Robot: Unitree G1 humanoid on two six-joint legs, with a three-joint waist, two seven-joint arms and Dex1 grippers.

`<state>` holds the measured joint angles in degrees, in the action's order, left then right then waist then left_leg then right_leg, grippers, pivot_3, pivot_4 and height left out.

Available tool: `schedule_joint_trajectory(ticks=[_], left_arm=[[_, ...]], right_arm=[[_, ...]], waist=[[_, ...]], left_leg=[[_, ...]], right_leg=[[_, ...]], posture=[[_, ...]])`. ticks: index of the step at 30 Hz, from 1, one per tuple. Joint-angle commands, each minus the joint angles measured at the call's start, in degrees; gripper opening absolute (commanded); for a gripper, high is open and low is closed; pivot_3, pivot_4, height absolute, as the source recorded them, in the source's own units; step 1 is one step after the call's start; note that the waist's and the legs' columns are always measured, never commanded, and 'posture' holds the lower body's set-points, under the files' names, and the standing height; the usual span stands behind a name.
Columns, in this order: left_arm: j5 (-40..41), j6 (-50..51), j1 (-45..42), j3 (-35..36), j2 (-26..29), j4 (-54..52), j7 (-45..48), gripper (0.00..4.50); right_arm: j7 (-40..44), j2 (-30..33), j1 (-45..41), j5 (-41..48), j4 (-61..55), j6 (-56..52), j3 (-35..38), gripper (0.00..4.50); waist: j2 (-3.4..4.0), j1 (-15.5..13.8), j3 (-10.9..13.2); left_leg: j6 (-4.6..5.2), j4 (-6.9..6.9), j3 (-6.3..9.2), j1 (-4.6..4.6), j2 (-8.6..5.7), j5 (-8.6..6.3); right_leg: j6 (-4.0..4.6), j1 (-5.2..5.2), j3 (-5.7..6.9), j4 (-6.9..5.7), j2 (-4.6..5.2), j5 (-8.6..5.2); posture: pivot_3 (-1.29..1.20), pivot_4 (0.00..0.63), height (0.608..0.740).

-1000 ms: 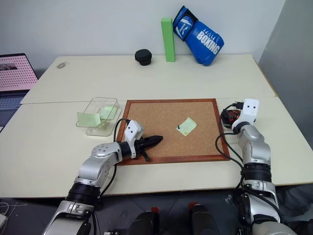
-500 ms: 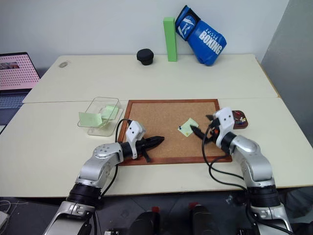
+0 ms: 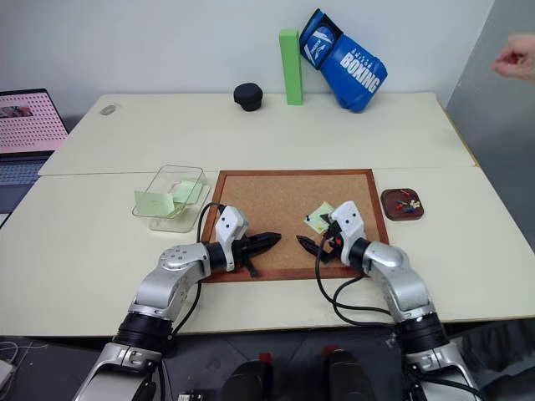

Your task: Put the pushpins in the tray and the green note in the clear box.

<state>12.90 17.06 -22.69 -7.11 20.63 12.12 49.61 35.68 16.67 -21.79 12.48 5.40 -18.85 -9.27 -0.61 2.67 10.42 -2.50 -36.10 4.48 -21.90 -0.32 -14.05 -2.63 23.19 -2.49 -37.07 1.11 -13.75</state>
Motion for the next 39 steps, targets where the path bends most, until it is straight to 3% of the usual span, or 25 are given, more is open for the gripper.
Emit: schedule_joint_trajectory(ticks=[1, 20, 39], left_arm=[[-1.33, 1.52, 2.17, -1.56, 0.62, 2.21, 0.32, 0.0], [-1.2, 1.64, 2.16, -1.55, 0.48, 2.04, -0.05, 0.0], [-1.29, 1.25, 2.19, -1.68, 0.07, 2.8, -0.12, 0.0]], right_arm=[[-0.42, -0.18, -1.56, -1.64, 2.95, 3.54, 0.73, 3.77], [-1.03, -1.67, -2.08, -2.69, 4.47, 4.52, 1.48, 0.0], [-2.05, -1.06, -1.17, 0.64, -9.31, -2.36, 3.88, 0.0]], waist=[[0.0, 0.01, 0.0], [-0.01, 0.14, -0.03], [-0.01, 0.02, -0.03]], left_leg=[[0.0, 0.0, 0.0, 0.0, 0.0, 0.0], [0.0, -0.02, -0.01, 0.03, 0.0, 0.0], [0.0, -0.02, 0.01, 0.02, 0.0, 0.0]], right_leg=[[0.0, 0.0, 0.0, -0.01, 0.0, 0.0], [0.0, -0.01, -0.02, -0.06, -0.01, 0.01], [0.0, -0.01, -0.01, -0.05, 0.0, 0.01]], posture=[[0.0, 0.15, 0.74], [0.0, 0.15, 0.74], [0.0, 0.15, 0.74]])
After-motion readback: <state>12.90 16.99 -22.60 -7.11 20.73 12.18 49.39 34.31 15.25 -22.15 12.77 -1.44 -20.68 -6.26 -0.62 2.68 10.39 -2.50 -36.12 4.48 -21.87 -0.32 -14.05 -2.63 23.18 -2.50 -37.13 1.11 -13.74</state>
